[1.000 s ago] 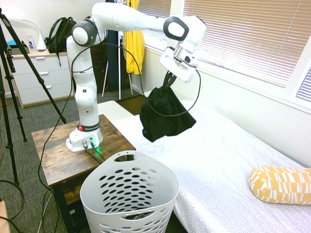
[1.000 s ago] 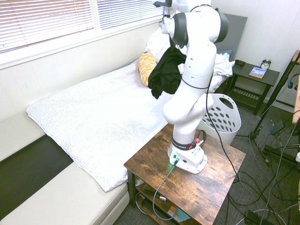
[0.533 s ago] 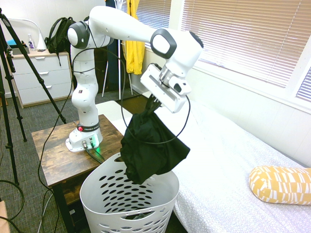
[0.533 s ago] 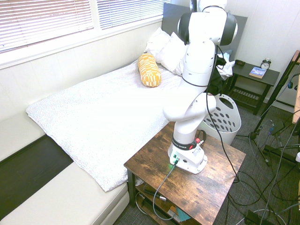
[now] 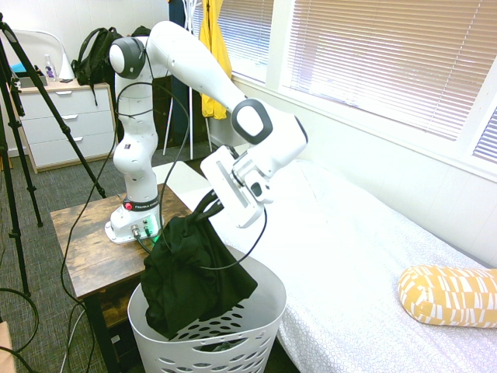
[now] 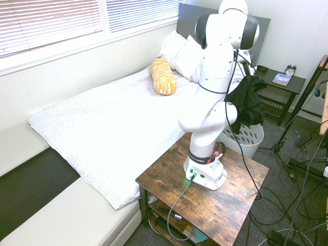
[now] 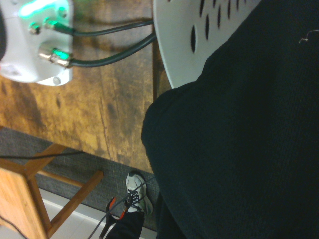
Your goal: Put my clothes in the laundry bag
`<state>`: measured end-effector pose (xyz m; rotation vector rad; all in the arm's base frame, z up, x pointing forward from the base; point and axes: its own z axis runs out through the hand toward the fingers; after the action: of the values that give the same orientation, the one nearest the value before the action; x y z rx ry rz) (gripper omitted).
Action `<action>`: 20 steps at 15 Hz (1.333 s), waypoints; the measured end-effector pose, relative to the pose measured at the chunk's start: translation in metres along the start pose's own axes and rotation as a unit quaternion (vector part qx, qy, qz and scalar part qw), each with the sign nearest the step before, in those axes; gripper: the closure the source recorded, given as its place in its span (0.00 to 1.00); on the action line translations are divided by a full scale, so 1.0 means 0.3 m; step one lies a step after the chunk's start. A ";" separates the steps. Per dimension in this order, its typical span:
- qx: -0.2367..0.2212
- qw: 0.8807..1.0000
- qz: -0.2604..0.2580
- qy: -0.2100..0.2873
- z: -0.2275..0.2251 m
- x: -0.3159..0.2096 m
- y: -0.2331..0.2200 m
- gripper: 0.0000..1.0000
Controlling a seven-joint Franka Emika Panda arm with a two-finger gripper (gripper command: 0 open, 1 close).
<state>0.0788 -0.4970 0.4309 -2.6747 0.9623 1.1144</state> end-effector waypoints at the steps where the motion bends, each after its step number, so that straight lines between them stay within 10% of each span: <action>1: 0.002 1.000 0.004 0.000 0.046 0.029 -0.021 1.00; 2: 0.002 1.000 0.006 -0.005 0.101 0.060 -0.049 1.00; 3: 0.001 1.000 0.010 -0.008 0.157 0.093 -0.080 0.00; 15: -0.030 0.997 0.070 0.004 0.317 0.360 -0.279 0.00; 20: 0.006 0.990 0.065 0.123 0.118 0.433 -0.407 0.00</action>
<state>0.1981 -0.4560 0.2998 -2.8229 1.1927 0.8077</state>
